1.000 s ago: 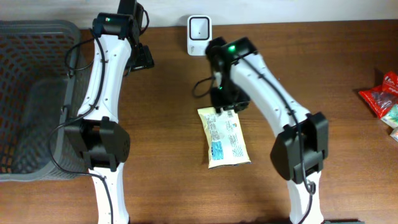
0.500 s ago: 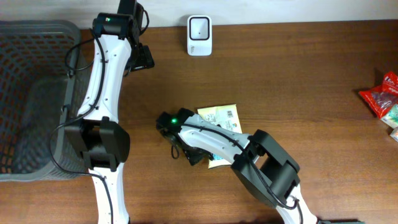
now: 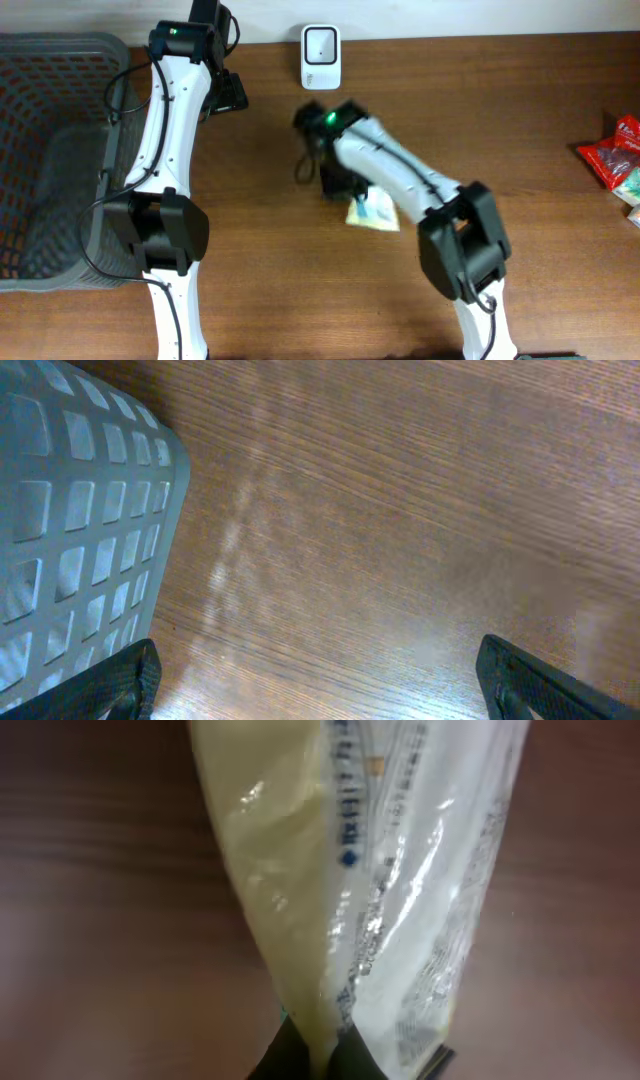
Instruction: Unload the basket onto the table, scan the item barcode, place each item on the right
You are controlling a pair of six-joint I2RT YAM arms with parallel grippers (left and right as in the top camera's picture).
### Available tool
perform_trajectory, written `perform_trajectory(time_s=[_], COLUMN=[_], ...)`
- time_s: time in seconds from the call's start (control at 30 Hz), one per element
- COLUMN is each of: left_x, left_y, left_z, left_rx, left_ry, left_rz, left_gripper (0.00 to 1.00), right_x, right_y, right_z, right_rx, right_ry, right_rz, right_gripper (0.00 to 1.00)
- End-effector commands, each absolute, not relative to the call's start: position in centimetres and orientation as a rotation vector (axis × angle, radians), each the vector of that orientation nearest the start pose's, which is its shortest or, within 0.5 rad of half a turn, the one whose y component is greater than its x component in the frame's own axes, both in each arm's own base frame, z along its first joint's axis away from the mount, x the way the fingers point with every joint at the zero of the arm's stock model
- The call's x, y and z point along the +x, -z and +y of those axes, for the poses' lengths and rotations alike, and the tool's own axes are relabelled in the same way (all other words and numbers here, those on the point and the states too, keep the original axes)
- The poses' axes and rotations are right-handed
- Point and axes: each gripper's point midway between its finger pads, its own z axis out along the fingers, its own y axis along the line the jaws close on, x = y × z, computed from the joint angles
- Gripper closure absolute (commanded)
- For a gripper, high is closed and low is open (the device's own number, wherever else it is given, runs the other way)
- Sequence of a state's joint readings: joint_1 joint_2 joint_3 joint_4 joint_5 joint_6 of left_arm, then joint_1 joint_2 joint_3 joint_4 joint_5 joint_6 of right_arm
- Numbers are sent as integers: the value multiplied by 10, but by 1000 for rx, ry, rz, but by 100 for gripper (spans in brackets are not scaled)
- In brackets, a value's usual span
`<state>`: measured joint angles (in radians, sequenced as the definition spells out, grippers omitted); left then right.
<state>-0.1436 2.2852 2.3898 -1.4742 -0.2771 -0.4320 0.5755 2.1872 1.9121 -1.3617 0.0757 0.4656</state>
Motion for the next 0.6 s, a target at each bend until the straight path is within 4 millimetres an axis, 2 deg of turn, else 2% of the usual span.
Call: perform_trajectory(time_s=[0.0,0.03,0.07,0.1,0.13,0.17,0.23,0.27,0.3,0.37,0.4,0.47,0.5,0.53,0.57], left_x=[479,479,479,479,479,479,479,479,479,479,479,479,479,479,478], left_y=[-165,-165,-165,-165,-165,-165,-165,-165,-165,-165,-165,-165,-165,-165,-165], left_z=[-21,-22,-22,-22,-22,-21,-22,-21,-21,-21,-22,-22,-22,-22,-22], left_rx=[-468,-469,-469,-469,-469,-468,-468,-469,-469,-469,-469,-468,-468,-468,-468], left_ry=[-297,-296,-296,-296,-296,-297,-296,-296,-296,-297,-296,-296,-296,-296,-296], left_rz=[2817,2816,2817,2816,2816,2817,2817,2816,2816,2817,2817,2816,2816,2817,2817], left_gripper=[1,1,1,1,1,1,1,1,1,1,1,1,1,1,1], right_x=[367,379,385,392,402,408,414,413,408,401,395,387,387,388,391], right_y=[-136,-156,-165,-172,-173,-168,-142,-124,-94,-73,-69,-75,-83,-89,-95], right_z=[258,258,253,243,223,204,168,148,111,69,44,12,3,0,4], right_rx=[-368,-349,-329,-304,-217,-109,98,180,338,456,494,566,579,543,431], right_ry=[-674,-933,-1067,-1206,-1356,-1450,-1507,-1455,-1249,-951,-775,-521,-431,-401,-407], right_rz=[3097,3024,2984,2935,2888,2872,2893,2928,3039,3151,3204,3260,3267,3270,3266], right_gripper=[96,96,96,96,96,96,96,96,96,96,86,71,54,47,33])
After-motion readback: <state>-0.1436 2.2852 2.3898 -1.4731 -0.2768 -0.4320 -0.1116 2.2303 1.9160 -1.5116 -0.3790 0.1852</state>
